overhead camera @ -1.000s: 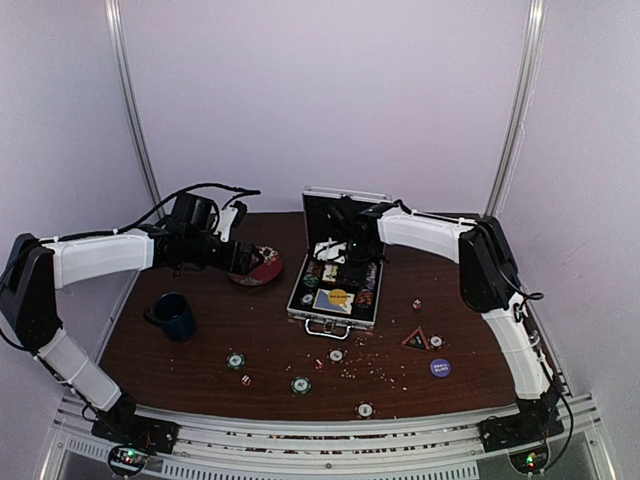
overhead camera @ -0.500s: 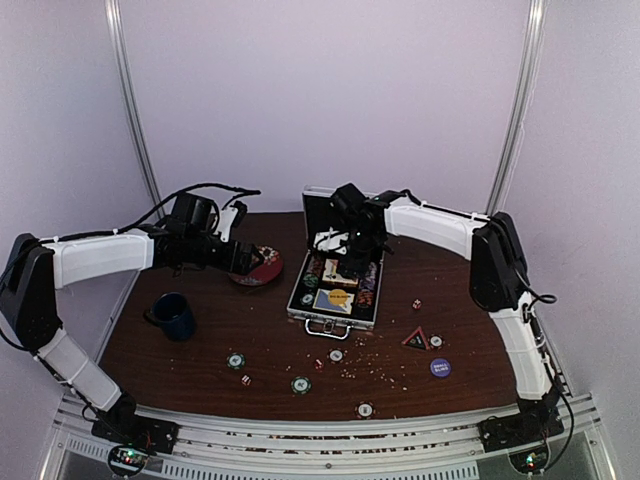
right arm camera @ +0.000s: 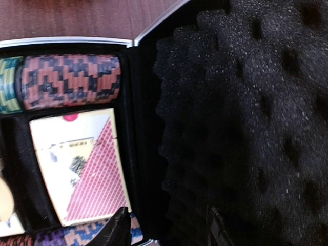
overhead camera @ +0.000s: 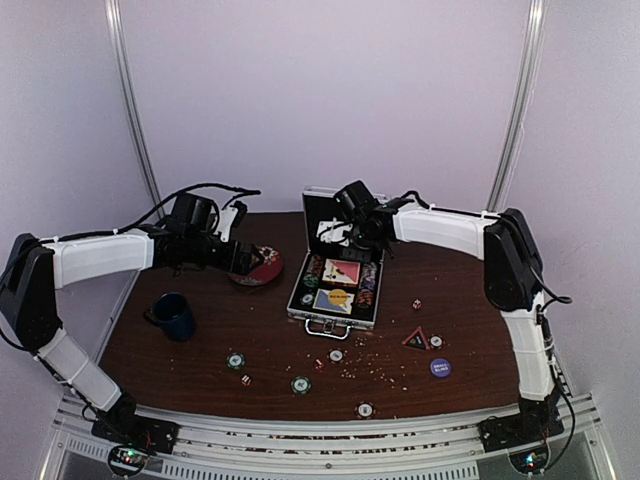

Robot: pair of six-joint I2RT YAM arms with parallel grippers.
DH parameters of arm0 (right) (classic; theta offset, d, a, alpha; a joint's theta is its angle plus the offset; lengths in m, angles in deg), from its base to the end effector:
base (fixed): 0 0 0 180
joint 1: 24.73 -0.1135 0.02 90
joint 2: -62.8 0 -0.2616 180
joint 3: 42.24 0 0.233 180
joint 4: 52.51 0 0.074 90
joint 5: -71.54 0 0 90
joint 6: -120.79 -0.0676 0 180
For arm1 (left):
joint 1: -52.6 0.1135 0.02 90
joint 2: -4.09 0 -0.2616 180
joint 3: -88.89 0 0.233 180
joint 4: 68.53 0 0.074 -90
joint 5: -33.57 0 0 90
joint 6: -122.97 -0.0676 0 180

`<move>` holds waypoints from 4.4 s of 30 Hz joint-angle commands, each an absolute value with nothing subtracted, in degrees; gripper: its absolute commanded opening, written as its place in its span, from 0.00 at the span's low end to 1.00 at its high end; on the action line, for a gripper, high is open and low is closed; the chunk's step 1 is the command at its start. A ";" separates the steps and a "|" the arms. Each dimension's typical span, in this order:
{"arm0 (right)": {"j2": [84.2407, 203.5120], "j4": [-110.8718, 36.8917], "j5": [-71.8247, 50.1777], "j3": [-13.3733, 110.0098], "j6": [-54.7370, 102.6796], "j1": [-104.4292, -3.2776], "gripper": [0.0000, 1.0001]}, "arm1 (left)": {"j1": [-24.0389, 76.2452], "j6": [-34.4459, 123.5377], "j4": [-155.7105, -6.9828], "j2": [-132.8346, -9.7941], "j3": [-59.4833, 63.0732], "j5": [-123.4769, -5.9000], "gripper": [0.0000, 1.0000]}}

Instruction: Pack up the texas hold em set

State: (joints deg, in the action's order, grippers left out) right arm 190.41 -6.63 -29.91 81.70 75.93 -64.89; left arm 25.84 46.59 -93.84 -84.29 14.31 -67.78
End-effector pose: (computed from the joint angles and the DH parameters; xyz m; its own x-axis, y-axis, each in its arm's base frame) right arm 0.3932 0.3142 0.1991 -0.0320 -0.9360 -0.3506 -0.7887 0.2391 -0.5664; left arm 0.3045 -0.1684 0.2309 -0.6835 0.0861 -0.7249 0.4289 0.8509 -0.3034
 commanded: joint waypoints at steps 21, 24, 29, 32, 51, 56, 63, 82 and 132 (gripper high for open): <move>198.53 -5.99 -29.89 81.84 80.21 -65.58 0.50 | 26.32 46.77 -91.36 -83.79 14.63 -68.52 0.86; 198.73 -7.06 -32.14 81.61 78.92 -65.68 0.50 | 26.25 46.78 -91.36 -83.80 14.58 -68.66 0.86; 199.16 -18.84 -45.16 80.78 78.23 -65.29 0.50 | 26.29 46.85 -91.35 -83.79 14.71 -68.65 0.86; 199.91 -20.70 -46.56 82.26 78.16 -65.16 0.50 | 26.24 46.94 -91.35 -83.97 14.68 -68.82 0.86; 200.26 -11.95 -40.84 83.88 77.04 -64.98 0.54 | 26.31 46.94 -91.27 -83.80 14.64 -68.65 0.86; 195.65 -9.38 -37.26 84.57 75.66 -65.29 0.57 | 26.30 46.94 -91.93 -83.60 14.77 -66.50 0.86; 182.12 -1.73 -15.07 75.42 76.91 -66.92 0.61 | 26.28 48.81 -98.00 -83.65 12.49 -65.56 0.79; 157.26 7.74 -1.85 45.75 74.60 -66.42 0.59 | 24.16 42.09 -97.88 -75.96 16.60 -78.21 0.73; 168.56 12.48 -4.83 40.54 63.67 -57.53 0.84 | 21.30 41.79 -93.38 -76.76 12.47 -77.18 0.84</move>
